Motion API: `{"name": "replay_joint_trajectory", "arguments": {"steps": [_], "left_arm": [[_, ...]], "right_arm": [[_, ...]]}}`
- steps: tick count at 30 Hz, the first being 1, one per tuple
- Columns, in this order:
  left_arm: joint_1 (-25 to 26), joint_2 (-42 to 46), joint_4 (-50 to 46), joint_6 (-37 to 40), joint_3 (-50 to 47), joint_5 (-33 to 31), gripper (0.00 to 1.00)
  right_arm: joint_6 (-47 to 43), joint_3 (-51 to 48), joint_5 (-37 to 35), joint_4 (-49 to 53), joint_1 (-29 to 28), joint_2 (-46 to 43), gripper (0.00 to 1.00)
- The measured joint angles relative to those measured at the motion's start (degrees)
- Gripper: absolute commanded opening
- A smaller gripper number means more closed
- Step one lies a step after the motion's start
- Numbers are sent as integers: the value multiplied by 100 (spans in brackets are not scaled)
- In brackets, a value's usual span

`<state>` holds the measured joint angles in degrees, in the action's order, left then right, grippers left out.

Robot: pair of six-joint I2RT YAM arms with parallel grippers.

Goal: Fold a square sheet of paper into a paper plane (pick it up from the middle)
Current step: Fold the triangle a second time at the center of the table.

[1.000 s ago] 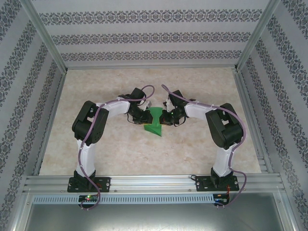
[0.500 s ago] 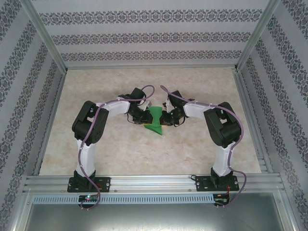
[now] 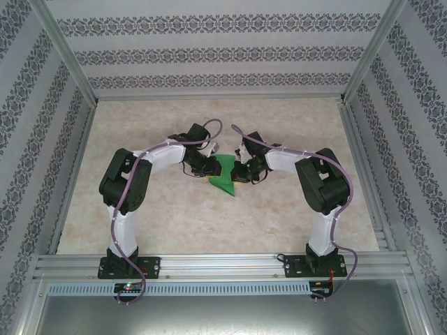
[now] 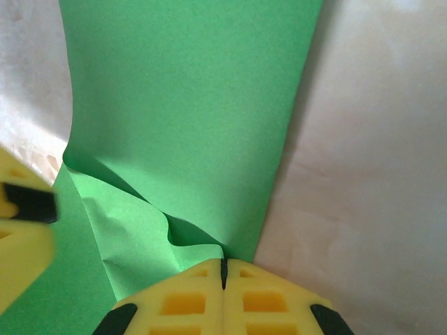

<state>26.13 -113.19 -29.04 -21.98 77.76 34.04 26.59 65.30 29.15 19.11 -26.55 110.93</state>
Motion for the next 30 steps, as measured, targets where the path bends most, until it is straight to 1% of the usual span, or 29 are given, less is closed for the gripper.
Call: {"name": "replay_joint_trajectory", "arguments": {"steps": [4, 10, 23, 30], "left_arm": [[2, 212, 4, -72, -2, 68, 25], [81, 219, 13, -96, -133, 175, 24], [157, -118, 50, -85, -339, 170, 24], [157, -144, 48, -46, -378, 173, 24]], "right_arm": [[-2, -2, -66, -2, -42, -17, 5], [0, -15, -107, -7, -74, -35, 5], [4, -173, -127, -33, -111, -153, 7], [17, -210, -122, -68, -136, -177, 9]]}}
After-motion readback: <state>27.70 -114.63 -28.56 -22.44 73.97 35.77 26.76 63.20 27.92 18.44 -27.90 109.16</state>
